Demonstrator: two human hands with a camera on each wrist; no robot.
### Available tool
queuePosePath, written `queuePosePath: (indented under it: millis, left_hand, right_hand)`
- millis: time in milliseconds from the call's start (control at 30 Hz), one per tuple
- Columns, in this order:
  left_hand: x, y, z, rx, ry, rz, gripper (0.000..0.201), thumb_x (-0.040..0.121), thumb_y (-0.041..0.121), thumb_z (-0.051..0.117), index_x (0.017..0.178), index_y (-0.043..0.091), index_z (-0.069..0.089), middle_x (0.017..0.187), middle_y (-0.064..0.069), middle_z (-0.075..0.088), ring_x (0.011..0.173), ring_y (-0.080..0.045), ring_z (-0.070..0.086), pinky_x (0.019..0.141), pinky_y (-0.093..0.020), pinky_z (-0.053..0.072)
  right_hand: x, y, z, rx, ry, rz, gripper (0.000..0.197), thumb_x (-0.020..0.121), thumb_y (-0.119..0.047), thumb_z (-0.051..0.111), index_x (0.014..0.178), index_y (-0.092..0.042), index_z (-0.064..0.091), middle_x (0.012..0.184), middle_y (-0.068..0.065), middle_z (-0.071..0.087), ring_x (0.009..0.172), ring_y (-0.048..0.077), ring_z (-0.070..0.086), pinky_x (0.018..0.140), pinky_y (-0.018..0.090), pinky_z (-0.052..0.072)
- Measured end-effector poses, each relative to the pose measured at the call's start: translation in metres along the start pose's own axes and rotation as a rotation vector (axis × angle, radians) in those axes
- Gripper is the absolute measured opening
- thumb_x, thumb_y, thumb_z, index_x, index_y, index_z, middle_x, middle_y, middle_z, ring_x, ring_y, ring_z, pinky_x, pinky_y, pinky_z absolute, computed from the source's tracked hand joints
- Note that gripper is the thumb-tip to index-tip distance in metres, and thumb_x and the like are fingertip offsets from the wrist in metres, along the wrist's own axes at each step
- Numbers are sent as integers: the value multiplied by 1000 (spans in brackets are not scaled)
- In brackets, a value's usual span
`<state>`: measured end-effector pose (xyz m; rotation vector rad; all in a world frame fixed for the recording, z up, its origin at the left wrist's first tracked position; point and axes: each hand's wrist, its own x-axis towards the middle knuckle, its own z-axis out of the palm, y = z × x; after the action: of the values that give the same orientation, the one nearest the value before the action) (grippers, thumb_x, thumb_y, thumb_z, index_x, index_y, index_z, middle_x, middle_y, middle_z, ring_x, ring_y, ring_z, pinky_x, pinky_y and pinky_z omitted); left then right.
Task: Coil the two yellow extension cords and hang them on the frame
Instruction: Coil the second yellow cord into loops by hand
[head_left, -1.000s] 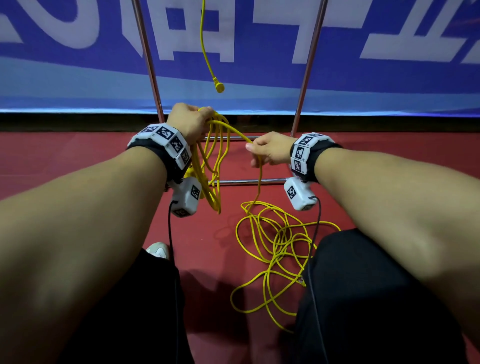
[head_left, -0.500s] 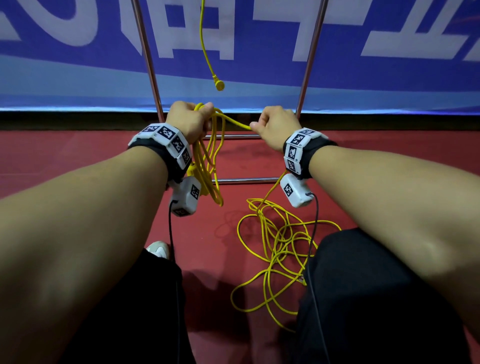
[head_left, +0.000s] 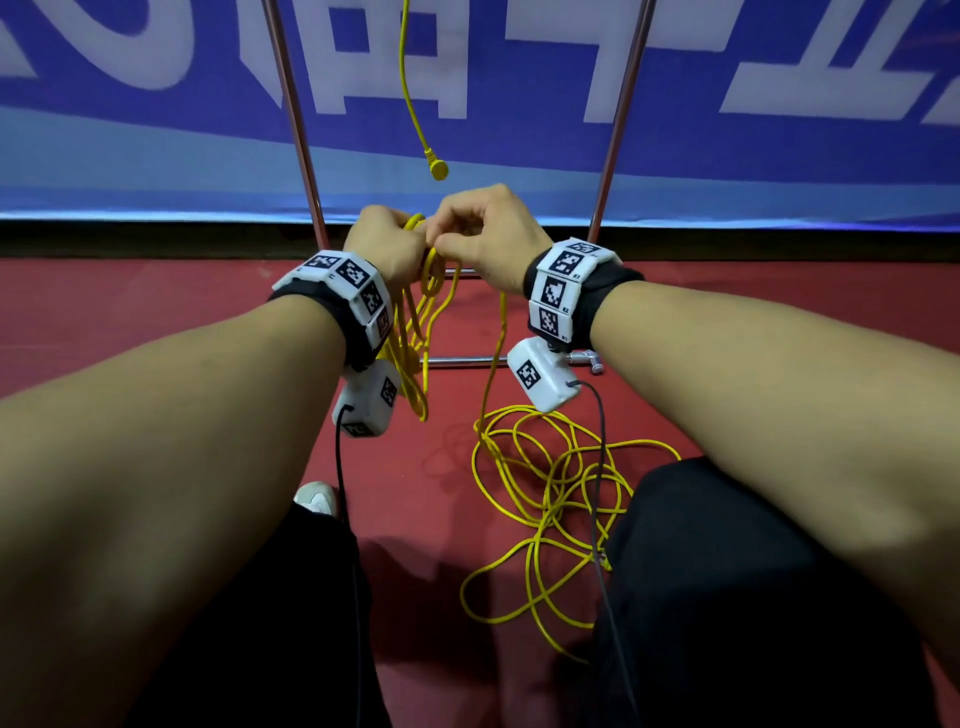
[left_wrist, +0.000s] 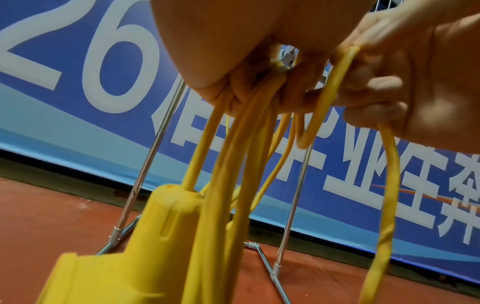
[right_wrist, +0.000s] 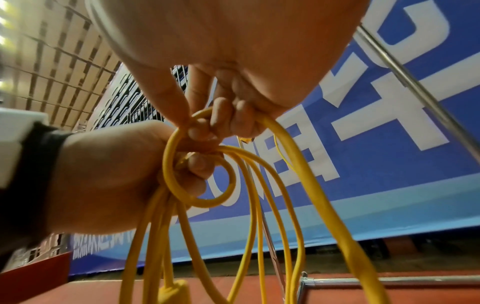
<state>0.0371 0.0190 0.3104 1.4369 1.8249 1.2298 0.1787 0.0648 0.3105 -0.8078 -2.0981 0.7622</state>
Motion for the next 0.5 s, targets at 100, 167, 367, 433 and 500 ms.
queuePosePath:
  millis: [100,167,367,433,500]
  left_hand:
    - [0,0,1,-108,8,-29,40,97,32,59,63,11,64,48,1,60,49,-17,55,58,-28,48]
    - [0,0,2,-105,0,-16,42,98,33,57,63,11,65,52,-3,60,51,-19,54,62,-31,47]
    - [0,8,7,-72,29,-13,37,92,36,62,65,11,62,56,-4,55,48,-17,46,56,-27,39]
    - [1,8,6,-78,67,-19,36,92,38,62,69,10,66,60,-6,61,51,-19,53,55,-28,44]
    - [3,8,5,-138,104,-40,39,90,42,64,73,8,72,69,-11,70,62,-27,67,62,-32,55]
  right_hand:
    - [-2,5,2,17,83,47,22,66,-24,77,78,-27,59,77,-3,65,66,24,68,66,34,57]
    - [-4,10,2,8,140,69,31,65,-33,82,76,-27,53,74,-5,62,61,19,61,63,33,54]
    - [-1,21,0,13,188,194,41,63,-51,84,69,-23,55,60,-3,58,54,16,52,55,35,48]
    - [-3,25,0,45,91,233,38,73,-49,80,72,-19,57,60,2,61,53,20,57,55,37,51]
    - [-8,34,-2,-7,-51,279,32,87,-40,72,73,-15,59,63,5,65,59,22,62,62,40,55]
